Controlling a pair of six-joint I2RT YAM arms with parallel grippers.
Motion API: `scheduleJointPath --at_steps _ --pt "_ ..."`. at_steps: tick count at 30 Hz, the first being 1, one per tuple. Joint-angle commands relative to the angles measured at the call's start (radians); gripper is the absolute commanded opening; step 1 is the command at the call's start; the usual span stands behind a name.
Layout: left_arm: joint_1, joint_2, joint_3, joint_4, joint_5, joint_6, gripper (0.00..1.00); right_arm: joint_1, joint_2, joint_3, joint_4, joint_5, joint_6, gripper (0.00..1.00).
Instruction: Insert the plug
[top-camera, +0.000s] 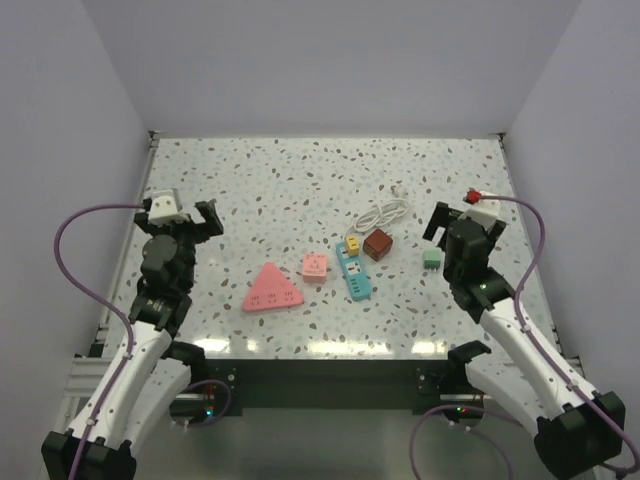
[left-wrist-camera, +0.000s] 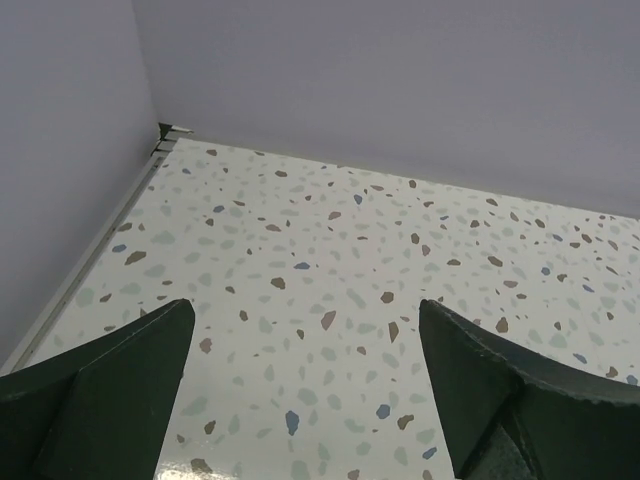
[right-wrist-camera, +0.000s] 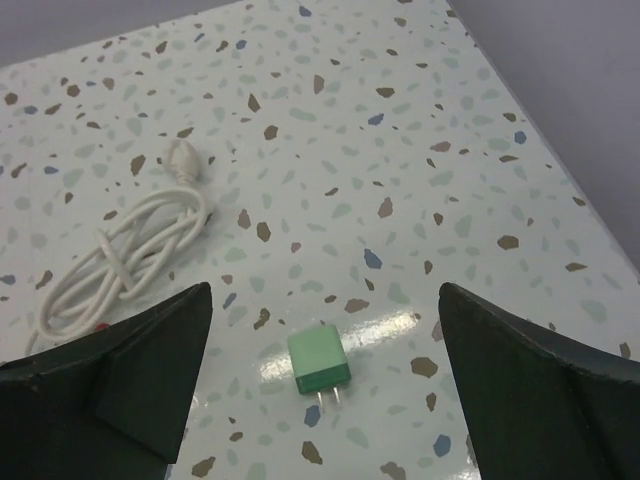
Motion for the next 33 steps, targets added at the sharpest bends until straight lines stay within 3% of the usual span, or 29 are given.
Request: scheduleJointPath --at_steps 1,5,7,23,33 --pt "0.001 -0.001 0.014 0.005 -0.060 -0.041 1.00 0.000 0.056 0.083 -0.134 0.065 0.043 0.99" --pt "0.001 0.033 0.010 -0.044 -0.259 -0.178 1.00 -0.001 0.148 0.105 -0.192 0.057 0.061 0.99" --pt "0.001 0.051 0.024 -0.064 -0.287 -0.176 1.00 -0.007 0.179 0.109 -0.198 0.028 0.063 0.99" --pt "0.001 0.047 0.028 -0.035 0.023 -0.062 1.00 -0.123 0.552 0.183 -0.149 -0.260 0.046 0.97" --pt "0.001 0.061 0.031 -0.030 0.055 -0.053 1.00 -0.166 0.685 0.227 -0.151 -0.414 0.032 0.90"
